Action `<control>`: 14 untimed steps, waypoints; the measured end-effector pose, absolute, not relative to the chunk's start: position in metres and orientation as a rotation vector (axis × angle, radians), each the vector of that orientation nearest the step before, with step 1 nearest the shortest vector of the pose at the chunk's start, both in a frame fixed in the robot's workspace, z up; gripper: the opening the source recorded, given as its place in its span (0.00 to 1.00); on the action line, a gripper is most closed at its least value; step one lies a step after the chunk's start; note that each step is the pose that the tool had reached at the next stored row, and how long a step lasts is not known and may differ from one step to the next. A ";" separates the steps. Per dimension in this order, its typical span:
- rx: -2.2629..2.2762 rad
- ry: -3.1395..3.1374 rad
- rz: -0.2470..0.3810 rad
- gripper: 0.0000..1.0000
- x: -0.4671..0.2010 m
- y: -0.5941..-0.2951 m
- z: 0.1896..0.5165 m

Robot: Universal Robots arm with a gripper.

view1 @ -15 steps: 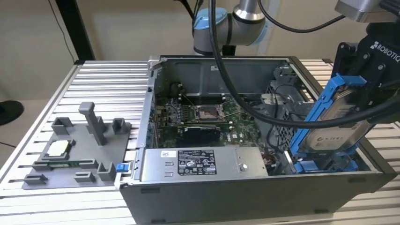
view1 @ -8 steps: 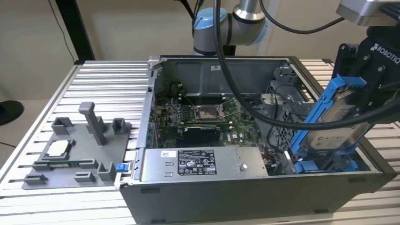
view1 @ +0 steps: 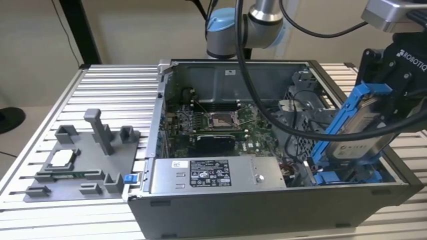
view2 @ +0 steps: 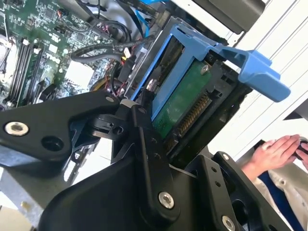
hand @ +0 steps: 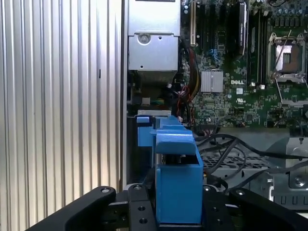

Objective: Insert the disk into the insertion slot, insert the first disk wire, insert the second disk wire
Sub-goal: 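Insert the disk into the insertion slot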

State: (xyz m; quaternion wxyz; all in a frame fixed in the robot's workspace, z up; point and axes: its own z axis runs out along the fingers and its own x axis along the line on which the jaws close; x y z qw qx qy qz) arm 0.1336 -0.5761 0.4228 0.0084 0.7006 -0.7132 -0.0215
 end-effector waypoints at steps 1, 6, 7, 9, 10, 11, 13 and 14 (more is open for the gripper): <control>2.190 -2.229 -0.068 0.00 0.134 -0.576 0.421; 2.192 -2.231 -0.074 0.00 0.134 -0.576 0.415; 2.193 -2.231 -0.074 0.00 0.135 -0.576 0.414; 2.192 -2.231 -0.074 0.00 0.136 -0.576 0.413; 2.192 -2.231 -0.074 0.00 0.136 -0.576 0.412; 2.192 -2.232 -0.074 0.00 0.136 -0.576 0.411; 2.191 -2.233 -0.074 0.00 0.136 -0.576 0.409; 2.191 -2.233 -0.074 0.00 0.136 -0.576 0.408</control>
